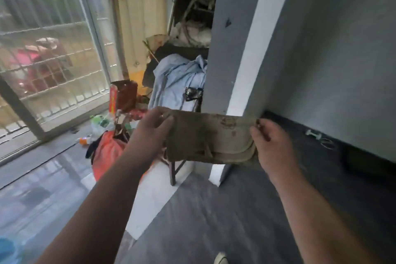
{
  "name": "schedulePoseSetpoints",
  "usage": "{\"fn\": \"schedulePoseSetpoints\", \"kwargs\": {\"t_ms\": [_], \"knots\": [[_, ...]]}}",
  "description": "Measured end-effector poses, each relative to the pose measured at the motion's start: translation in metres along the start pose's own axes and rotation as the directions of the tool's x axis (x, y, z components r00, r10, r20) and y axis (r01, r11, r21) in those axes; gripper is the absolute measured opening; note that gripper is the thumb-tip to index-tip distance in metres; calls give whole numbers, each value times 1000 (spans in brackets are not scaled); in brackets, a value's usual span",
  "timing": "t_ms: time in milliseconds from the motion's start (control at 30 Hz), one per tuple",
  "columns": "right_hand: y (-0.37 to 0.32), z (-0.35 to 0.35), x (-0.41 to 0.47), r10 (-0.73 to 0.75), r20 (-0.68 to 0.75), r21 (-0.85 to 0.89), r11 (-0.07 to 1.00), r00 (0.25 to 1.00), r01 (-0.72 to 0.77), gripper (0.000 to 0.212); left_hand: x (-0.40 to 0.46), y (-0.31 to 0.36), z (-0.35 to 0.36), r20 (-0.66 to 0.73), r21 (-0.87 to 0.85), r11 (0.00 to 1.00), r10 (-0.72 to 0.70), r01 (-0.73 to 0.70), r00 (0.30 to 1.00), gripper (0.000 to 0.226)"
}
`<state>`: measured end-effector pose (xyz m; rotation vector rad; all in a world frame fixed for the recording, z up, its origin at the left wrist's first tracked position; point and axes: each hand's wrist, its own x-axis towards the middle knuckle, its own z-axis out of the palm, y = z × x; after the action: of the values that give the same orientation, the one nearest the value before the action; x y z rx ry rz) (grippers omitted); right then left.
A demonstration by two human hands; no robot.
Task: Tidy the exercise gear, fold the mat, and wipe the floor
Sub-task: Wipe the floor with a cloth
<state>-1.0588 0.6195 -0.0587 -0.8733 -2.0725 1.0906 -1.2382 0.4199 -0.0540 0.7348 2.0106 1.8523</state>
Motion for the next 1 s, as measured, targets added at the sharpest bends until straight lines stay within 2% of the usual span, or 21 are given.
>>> {"fn": "schedulePoseSetpoints", "kwargs": {"t_ms": [133, 233, 400, 500, 633, 700, 767, 833, 933, 1000], "knots": [[17, -69, -50, 89, -200, -139, 983, 976, -118, 16, -18, 12, 81, 240, 23, 996, 74, -82, 968, 9], [27, -120, -84, 152, -319, -190, 957, 935, -220, 15, -41, 26, 146, 411, -22, 999, 49, -44, 910, 8], [42, -181, -138, 205, -460, -216, 918, 864, -333, 22, -98, 43, 250, 610, -18, 995, 88, -97, 787, 7], [54, -214, -168, 252, -531, -164, 906, 809, -389, 21, -148, 55, 305, 730, -23, 991, 107, -132, 675, 9], [73, -270, -213, 260, -613, -126, 900, 746, -416, 19, -206, 65, 374, 815, -30, 991, 99, -129, 572, 9], [86, -302, -238, 266, -621, -116, 899, 737, -422, 20, -237, 71, 408, 856, -55, 996, 86, -75, 510, 5], [100, -335, -265, 290, -606, -88, 901, 740, -425, 20, -272, 79, 441, 903, -81, 995, 47, 61, 427, 7], [115, -369, -294, 320, -583, -67, 897, 747, -437, 30, -308, 87, 474, 934, -65, 977, -13, 205, 356, 16], [136, -420, -333, 350, -575, -45, 889, 739, -456, 57, -359, 98, 527, 959, -47, 965, -29, 259, 283, 25], [154, -455, -352, 331, -602, -68, 885, 727, -460, 64, -389, 107, 563, 971, -56, 958, -14, 282, 237, 33]]}}
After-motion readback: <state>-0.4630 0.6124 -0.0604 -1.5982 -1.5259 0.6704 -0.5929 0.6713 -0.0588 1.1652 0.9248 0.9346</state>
